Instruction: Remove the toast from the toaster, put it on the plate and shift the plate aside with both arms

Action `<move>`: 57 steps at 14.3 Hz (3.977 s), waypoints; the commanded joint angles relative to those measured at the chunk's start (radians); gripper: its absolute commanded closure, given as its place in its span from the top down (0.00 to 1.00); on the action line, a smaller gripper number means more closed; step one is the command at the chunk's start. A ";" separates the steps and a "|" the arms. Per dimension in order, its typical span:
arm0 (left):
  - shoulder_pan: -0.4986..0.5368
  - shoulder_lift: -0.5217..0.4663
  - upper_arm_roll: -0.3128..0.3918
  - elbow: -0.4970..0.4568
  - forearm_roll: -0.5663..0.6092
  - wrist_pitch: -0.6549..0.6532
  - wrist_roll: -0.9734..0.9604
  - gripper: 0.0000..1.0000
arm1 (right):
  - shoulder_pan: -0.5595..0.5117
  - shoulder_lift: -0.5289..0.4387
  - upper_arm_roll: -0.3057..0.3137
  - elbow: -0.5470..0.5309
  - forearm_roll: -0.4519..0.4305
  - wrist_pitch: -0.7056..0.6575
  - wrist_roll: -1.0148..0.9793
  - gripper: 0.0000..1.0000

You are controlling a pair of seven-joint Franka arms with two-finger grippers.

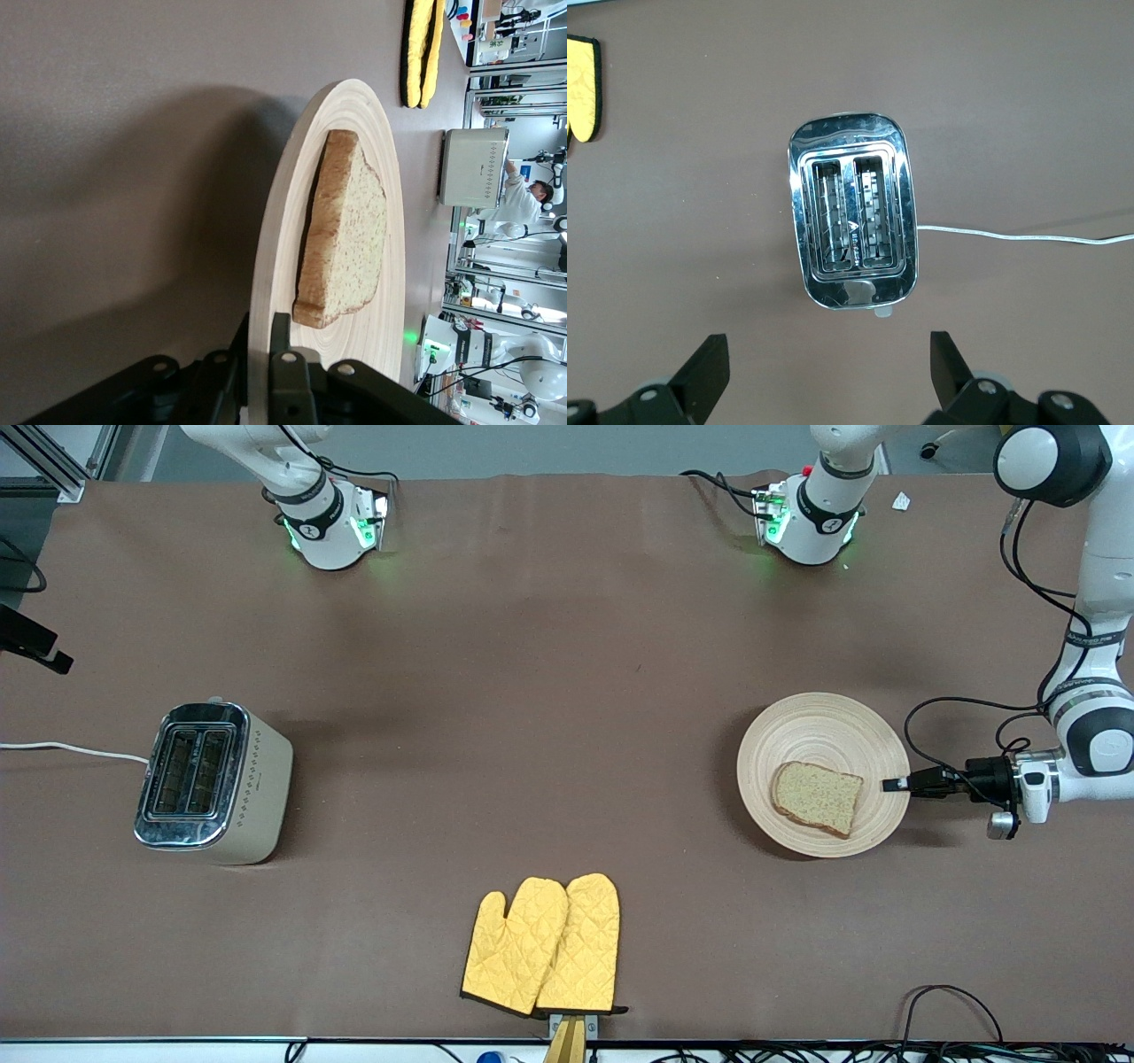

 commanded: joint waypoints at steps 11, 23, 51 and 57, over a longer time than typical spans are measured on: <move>0.067 0.086 -0.008 0.078 -0.031 -0.039 0.097 0.88 | 0.015 -0.007 0.025 0.030 0.002 -0.043 -0.011 1.00; 0.019 -0.001 -0.013 0.161 0.271 0.010 -0.167 1.00 | 0.007 0.001 0.020 0.058 0.002 -0.040 -0.014 1.00; -0.588 -0.690 -0.024 0.181 0.876 -0.217 -0.989 1.00 | 0.007 0.012 0.020 0.059 -0.001 -0.032 -0.016 1.00; -0.573 -0.690 0.006 0.183 0.879 -0.217 -0.971 1.00 | 0.006 0.012 0.020 0.059 -0.001 -0.032 -0.016 1.00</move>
